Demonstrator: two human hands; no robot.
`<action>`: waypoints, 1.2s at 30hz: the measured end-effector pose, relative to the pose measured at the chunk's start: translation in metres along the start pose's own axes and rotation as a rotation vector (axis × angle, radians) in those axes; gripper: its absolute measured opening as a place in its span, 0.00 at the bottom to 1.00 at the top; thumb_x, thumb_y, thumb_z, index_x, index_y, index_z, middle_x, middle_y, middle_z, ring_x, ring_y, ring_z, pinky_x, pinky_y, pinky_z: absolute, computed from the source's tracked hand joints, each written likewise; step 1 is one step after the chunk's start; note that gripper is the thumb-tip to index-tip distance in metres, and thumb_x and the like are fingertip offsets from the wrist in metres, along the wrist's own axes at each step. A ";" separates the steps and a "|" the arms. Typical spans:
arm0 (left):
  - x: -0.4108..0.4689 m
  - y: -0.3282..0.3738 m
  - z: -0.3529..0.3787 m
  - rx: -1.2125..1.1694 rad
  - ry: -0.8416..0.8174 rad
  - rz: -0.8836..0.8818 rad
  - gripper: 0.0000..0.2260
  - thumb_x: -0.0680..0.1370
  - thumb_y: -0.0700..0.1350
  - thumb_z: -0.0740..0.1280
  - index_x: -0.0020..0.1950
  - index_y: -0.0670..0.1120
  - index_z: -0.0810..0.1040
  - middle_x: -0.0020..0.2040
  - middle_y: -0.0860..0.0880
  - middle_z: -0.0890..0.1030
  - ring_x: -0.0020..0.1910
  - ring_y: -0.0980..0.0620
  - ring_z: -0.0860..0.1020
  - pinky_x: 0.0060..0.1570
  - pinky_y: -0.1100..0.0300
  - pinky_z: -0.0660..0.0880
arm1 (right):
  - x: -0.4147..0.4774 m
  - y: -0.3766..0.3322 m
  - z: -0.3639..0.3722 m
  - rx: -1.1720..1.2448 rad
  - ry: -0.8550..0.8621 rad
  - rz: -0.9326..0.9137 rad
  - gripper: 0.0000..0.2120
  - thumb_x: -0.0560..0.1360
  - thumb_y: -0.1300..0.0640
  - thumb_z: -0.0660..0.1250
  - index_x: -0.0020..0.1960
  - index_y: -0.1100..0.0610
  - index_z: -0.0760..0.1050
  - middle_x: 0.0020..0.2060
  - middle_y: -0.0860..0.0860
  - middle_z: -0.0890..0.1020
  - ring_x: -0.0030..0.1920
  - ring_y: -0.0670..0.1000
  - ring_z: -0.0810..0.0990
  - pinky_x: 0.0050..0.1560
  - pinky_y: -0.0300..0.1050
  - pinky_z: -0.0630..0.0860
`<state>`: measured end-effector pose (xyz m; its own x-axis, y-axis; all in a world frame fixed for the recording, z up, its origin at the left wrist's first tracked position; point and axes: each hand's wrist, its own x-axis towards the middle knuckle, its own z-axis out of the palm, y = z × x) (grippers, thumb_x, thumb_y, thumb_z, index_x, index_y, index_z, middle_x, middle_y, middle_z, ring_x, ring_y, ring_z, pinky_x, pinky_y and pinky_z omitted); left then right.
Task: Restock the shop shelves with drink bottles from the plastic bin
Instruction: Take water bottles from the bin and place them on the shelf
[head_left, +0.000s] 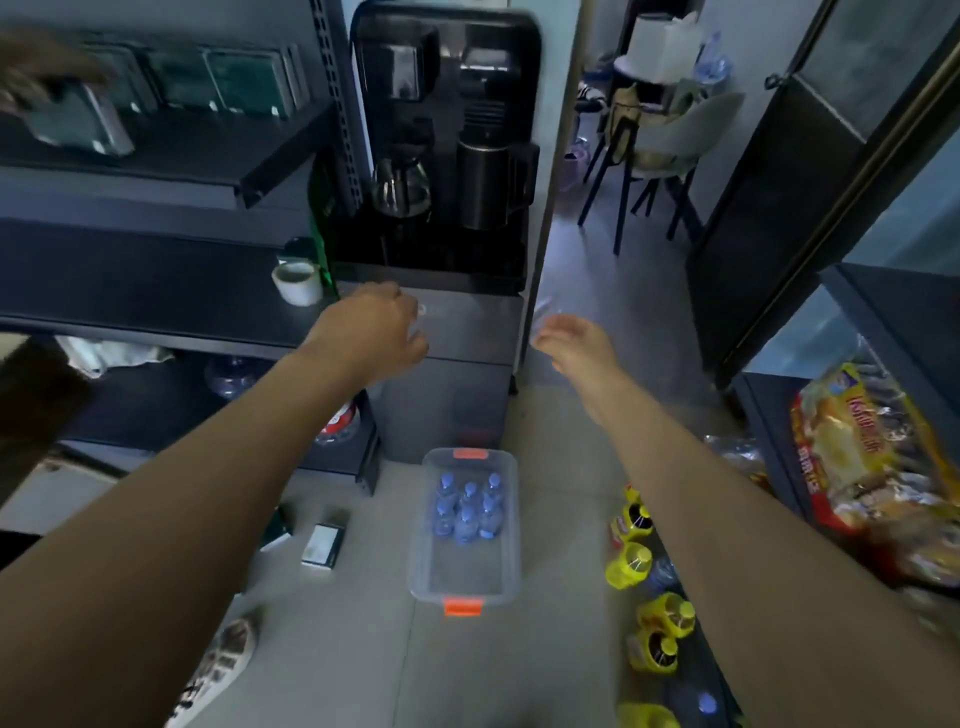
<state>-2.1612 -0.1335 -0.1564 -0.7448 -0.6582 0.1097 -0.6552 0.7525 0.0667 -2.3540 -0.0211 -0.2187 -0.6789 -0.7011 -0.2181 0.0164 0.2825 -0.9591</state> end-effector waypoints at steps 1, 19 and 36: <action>0.004 -0.001 0.014 0.003 0.002 -0.002 0.17 0.76 0.47 0.62 0.59 0.38 0.75 0.58 0.38 0.74 0.59 0.40 0.71 0.56 0.48 0.72 | 0.008 0.013 0.000 0.006 -0.013 0.014 0.13 0.72 0.60 0.70 0.55 0.52 0.73 0.51 0.50 0.78 0.47 0.45 0.76 0.48 0.40 0.70; 0.030 -0.045 0.320 -0.125 -0.054 -0.007 0.25 0.68 0.51 0.54 0.54 0.36 0.78 0.52 0.36 0.77 0.54 0.37 0.74 0.51 0.44 0.74 | 0.099 0.335 0.074 -0.046 -0.010 0.218 0.16 0.74 0.66 0.68 0.61 0.62 0.73 0.55 0.55 0.78 0.44 0.43 0.78 0.36 0.20 0.69; 0.030 -0.069 0.654 -0.067 -0.044 0.014 0.15 0.76 0.47 0.62 0.57 0.39 0.76 0.56 0.40 0.76 0.56 0.40 0.72 0.48 0.48 0.73 | 0.200 0.656 0.153 -0.095 0.026 0.141 0.17 0.73 0.62 0.70 0.61 0.59 0.73 0.60 0.52 0.77 0.61 0.47 0.74 0.63 0.41 0.69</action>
<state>-2.2211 -0.2196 -0.8065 -0.7598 -0.6466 0.0675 -0.6356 0.7607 0.1321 -2.3666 -0.0756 -0.9193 -0.6933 -0.6335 -0.3435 0.0444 0.4382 -0.8978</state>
